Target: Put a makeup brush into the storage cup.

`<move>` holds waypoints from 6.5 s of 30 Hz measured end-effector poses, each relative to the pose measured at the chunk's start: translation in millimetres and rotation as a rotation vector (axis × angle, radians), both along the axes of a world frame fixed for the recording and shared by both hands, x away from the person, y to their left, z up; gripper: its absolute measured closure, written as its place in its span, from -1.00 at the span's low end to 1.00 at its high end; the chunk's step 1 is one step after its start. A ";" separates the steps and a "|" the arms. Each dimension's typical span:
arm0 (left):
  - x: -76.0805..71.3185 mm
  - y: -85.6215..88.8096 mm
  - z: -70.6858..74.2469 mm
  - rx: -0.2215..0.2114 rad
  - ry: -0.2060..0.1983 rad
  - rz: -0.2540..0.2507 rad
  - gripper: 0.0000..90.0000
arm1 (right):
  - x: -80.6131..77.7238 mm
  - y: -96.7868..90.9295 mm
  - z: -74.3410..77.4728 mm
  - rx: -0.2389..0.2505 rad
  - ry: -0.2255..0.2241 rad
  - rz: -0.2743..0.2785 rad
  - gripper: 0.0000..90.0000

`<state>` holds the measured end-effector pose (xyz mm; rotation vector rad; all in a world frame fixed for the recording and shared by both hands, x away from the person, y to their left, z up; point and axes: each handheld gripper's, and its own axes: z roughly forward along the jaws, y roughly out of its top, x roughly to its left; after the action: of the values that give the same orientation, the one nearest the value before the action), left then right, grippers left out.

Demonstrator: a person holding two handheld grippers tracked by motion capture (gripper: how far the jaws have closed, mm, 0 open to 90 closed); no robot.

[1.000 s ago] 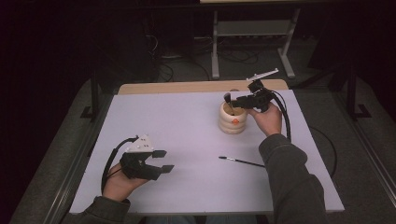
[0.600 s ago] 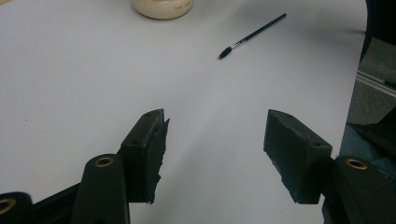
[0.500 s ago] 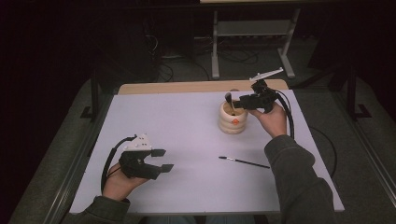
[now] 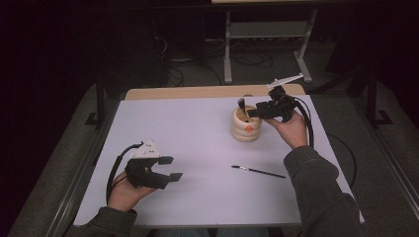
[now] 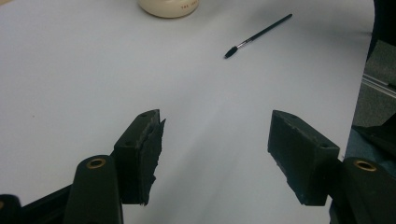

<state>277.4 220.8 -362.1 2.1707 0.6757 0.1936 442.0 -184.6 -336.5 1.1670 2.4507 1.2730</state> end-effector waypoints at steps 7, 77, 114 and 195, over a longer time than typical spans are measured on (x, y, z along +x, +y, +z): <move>-0.2 0.5 0.8 0.005 -0.007 0.008 -0.27 | -5.3 -2.7 -0.1 0.010 -0.005 0.021 -0.14; -0.7 3.1 0.7 -0.006 -0.006 0.030 -0.33 | -74.5 -5.0 -32.2 -0.131 0.025 0.205 -0.10; -0.3 2.2 -0.2 -0.002 0.000 0.026 -0.34 | -99.3 4.6 -66.9 -0.250 0.080 0.299 0.10; 0.2 -0.9 -2.2 -0.004 0.017 0.020 -0.35 | -103.0 18.5 -67.5 -0.271 0.051 0.400 0.89</move>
<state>277.5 219.8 -364.3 2.1648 0.7067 0.1839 339.0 -166.1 -403.9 0.6733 2.8805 0.9517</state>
